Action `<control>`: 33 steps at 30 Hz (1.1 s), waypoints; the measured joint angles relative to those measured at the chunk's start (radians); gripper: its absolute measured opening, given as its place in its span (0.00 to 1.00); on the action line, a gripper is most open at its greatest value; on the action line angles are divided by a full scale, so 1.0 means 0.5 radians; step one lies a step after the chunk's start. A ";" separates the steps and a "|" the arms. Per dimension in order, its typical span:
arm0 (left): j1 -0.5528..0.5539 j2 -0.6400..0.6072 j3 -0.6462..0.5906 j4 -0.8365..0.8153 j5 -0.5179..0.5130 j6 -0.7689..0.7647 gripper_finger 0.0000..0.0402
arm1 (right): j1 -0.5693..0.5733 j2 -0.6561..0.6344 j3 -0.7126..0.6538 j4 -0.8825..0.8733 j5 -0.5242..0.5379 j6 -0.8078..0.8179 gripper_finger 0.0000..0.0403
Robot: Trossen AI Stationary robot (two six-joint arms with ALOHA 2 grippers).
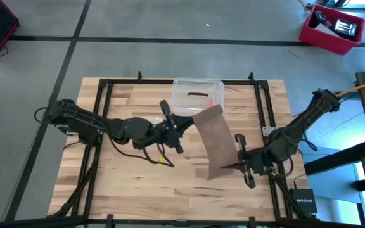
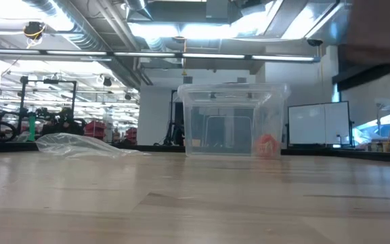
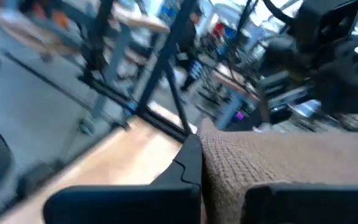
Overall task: Roll bandage
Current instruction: Roll the brown bandage
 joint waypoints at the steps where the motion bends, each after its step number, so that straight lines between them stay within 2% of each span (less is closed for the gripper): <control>1: 0.005 0.018 0.000 -0.008 0.002 0.020 0.02 | 0.017 0.020 0.048 -0.069 0.038 -0.030 0.01; 10: 0.018 0.146 -0.001 -0.078 0.004 0.051 0.02 | 0.042 0.211 0.433 -0.396 0.058 -0.072 0.01; 17: 0.017 0.231 0.000 -0.267 -0.001 -0.023 0.01 | 0.131 0.252 0.680 -0.445 0.097 -0.356 0.01; 22: 0.000 0.299 0.000 -0.321 0.038 -0.092 0.01 | 0.172 0.250 0.817 -0.444 0.373 -0.497 0.01; 27: -0.059 0.377 0.000 -0.321 0.052 -0.111 0.01 | 0.144 0.250 0.940 -0.426 0.520 -0.608 0.01; 33: -0.093 0.451 0.000 -0.316 0.065 -0.189 0.01 | 0.048 0.250 1.035 -0.243 0.741 -0.623 0.01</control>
